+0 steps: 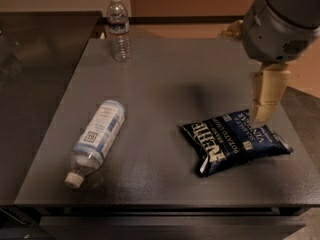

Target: Place blue plastic bottle upright

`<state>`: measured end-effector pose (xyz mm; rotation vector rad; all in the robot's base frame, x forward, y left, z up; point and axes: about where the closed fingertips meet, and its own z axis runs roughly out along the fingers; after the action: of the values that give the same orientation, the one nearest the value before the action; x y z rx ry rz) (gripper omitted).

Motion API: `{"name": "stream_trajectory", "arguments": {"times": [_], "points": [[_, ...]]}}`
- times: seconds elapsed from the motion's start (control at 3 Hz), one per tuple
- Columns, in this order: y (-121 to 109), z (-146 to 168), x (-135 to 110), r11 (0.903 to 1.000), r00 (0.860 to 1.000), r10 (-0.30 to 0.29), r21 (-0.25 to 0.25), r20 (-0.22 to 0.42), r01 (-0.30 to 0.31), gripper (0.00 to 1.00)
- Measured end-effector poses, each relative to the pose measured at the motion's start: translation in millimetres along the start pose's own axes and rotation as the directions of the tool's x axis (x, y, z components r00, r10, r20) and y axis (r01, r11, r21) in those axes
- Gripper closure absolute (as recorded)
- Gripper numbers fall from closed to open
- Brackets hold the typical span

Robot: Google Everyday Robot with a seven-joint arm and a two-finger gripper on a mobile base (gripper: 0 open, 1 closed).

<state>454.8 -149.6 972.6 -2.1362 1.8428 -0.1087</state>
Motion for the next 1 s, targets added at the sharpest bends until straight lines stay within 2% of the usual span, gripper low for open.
{"name": "stream_trajectory", "arguments": {"times": [0.33,0.67,1.0], "points": [[-0.1,17.9,-38.8,0.9749,0.975,-0.219,-0.032,0.039,0.22,0.0],[2.5,34.4,-77.7,0.9111,0.91,-0.405,-0.044,0.094,0.41,0.0],[5.1,51.4,-109.9,0.8196,0.818,-0.56,-0.055,0.134,0.57,0.0]]}}
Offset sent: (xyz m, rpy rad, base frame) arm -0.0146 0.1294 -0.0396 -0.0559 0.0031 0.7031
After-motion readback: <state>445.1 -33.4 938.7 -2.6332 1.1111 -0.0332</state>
